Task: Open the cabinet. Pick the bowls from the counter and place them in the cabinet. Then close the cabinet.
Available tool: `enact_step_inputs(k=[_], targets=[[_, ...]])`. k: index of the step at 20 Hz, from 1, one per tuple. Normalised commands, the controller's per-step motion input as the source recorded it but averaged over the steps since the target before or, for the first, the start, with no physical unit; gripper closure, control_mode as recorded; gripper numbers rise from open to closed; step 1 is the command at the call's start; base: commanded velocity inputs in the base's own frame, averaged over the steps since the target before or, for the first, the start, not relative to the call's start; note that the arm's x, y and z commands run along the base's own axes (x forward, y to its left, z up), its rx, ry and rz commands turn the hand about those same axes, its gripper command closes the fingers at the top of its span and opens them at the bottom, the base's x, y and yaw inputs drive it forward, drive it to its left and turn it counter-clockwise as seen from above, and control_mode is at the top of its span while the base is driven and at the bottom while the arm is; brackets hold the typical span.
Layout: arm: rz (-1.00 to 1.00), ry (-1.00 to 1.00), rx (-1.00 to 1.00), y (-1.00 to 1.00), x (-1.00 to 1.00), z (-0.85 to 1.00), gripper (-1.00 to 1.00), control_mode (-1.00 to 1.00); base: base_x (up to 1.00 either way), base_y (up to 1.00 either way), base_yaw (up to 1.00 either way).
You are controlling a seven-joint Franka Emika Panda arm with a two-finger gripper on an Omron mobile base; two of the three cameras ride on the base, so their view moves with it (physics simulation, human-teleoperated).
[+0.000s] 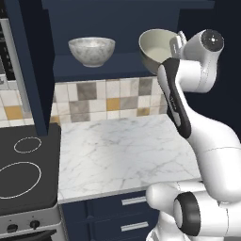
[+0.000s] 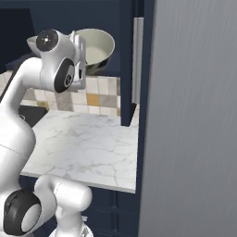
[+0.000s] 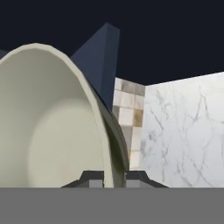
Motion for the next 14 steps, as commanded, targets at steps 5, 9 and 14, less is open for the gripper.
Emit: enact_step_inputs(k=[5,9,14], targets=[[0.02,0.0,0.0,0.0,0.16,-0.04,1.0,-1.0,0.0,0.0,0.0],[0.02,0.0,0.0,0.0,0.22,-0.08,1.0,-1.0,0.0,0.0,0.0],[0.02,-0.03,0.0,0.03,0.44,-0.02,1.0,-1.0,0.0,0.0,0.0]])
